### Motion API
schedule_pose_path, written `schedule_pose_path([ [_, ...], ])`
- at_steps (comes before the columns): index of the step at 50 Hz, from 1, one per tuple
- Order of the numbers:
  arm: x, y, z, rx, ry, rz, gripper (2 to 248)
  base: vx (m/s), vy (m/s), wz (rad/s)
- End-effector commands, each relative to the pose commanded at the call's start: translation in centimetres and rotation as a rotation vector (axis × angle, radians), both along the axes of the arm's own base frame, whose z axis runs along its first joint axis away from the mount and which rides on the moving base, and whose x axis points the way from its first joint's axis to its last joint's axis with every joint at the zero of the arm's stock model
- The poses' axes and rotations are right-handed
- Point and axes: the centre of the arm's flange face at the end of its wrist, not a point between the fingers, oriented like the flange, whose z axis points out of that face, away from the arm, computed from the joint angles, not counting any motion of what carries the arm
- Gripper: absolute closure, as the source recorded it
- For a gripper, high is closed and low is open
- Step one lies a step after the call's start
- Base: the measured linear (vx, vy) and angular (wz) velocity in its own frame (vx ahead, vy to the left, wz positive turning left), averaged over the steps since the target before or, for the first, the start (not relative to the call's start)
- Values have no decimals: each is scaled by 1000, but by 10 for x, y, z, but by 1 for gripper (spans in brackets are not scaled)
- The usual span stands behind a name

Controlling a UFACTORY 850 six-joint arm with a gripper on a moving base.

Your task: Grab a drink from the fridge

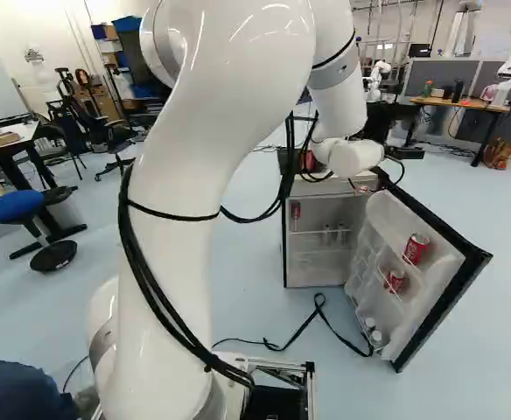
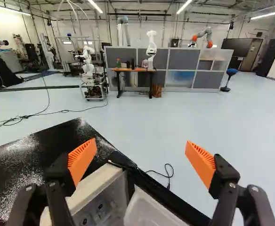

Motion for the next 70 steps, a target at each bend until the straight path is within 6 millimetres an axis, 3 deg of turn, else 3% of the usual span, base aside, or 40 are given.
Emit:
schedule_pose_path([
  [70, -12, -124, -36, 149, 86, -178, 3, 0, 0, 0],
])
